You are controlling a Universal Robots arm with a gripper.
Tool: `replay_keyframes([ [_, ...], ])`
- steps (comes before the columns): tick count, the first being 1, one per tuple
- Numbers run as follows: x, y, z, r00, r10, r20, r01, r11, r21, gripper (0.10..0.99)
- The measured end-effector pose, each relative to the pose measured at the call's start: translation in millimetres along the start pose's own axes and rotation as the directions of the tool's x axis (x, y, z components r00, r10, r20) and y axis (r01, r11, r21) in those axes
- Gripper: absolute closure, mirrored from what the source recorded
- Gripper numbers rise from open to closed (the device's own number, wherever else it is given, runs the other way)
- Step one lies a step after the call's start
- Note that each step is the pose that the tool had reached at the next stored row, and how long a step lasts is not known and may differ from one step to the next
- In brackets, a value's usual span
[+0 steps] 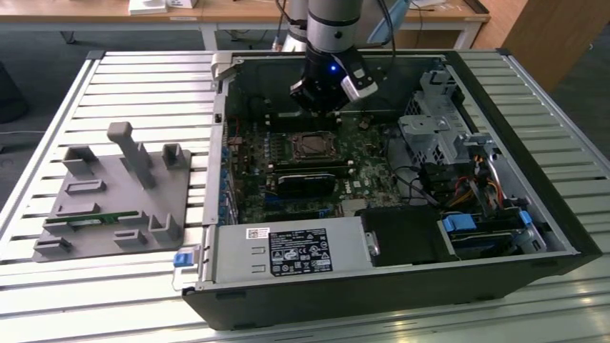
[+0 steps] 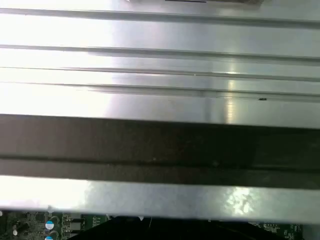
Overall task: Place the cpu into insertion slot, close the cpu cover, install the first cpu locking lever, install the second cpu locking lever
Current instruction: 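Install the first cpu locking lever, then install the second cpu locking lever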
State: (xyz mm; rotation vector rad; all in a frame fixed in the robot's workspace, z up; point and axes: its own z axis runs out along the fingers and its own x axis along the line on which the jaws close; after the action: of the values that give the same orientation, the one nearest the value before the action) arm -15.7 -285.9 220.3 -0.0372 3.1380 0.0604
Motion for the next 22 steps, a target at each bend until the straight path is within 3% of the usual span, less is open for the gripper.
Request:
replay_keyframes([
  [22,0.0,-8.2,-0.8,1.0,0.0,0.0001,0.0,1.0,0.0,0.98],
])
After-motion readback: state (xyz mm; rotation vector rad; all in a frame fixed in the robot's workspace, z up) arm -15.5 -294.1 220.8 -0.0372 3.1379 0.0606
